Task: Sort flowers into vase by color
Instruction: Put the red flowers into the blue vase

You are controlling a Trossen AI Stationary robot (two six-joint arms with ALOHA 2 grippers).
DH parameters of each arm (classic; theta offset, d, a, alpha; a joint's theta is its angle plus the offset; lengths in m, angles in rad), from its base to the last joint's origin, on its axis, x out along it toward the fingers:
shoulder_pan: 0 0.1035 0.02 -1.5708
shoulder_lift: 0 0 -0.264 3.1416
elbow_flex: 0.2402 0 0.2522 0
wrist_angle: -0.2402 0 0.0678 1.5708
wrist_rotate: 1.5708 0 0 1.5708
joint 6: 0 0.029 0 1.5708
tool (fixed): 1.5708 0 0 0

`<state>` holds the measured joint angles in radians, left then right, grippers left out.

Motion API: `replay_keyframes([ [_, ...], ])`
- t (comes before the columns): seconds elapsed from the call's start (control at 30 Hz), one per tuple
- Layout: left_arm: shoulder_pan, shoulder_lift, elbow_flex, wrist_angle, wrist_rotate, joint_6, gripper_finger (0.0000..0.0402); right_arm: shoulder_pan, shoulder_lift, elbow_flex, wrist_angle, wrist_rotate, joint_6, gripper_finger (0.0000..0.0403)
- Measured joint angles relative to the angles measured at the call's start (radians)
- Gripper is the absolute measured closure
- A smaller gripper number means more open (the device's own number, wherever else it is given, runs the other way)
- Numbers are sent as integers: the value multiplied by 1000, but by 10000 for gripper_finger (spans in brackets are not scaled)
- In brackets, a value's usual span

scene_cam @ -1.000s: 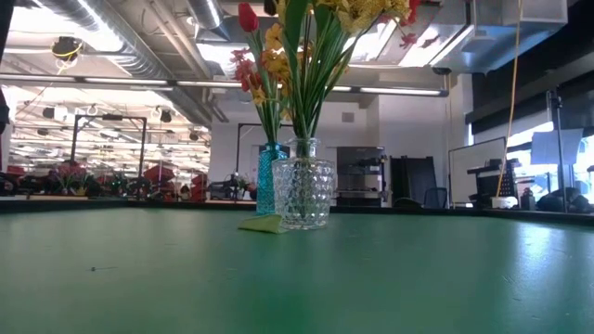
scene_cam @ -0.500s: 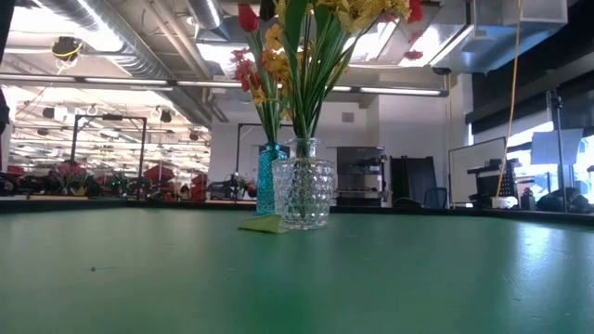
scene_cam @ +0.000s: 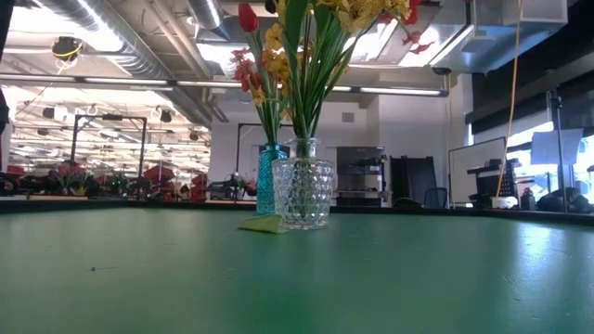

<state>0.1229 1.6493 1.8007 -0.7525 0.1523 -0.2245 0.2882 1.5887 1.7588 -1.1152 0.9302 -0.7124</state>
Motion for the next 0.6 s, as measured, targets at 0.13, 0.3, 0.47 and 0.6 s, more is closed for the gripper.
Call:
replay_keyframes([
  [0.13,-8,0,0,-3,-28,1,287,0,0,0,0,0,0,402],
  [0.3,-8,0,0,-40,-76,17,287,0,0,0,0,0,0,402],
  [0.47,-8,0,0,-53,-106,19,287,0,0,0,0,1,0,402],
  [0.6,-9,0,0,-57,-144,23,297,-1,0,0,-1,1,0,402],
])
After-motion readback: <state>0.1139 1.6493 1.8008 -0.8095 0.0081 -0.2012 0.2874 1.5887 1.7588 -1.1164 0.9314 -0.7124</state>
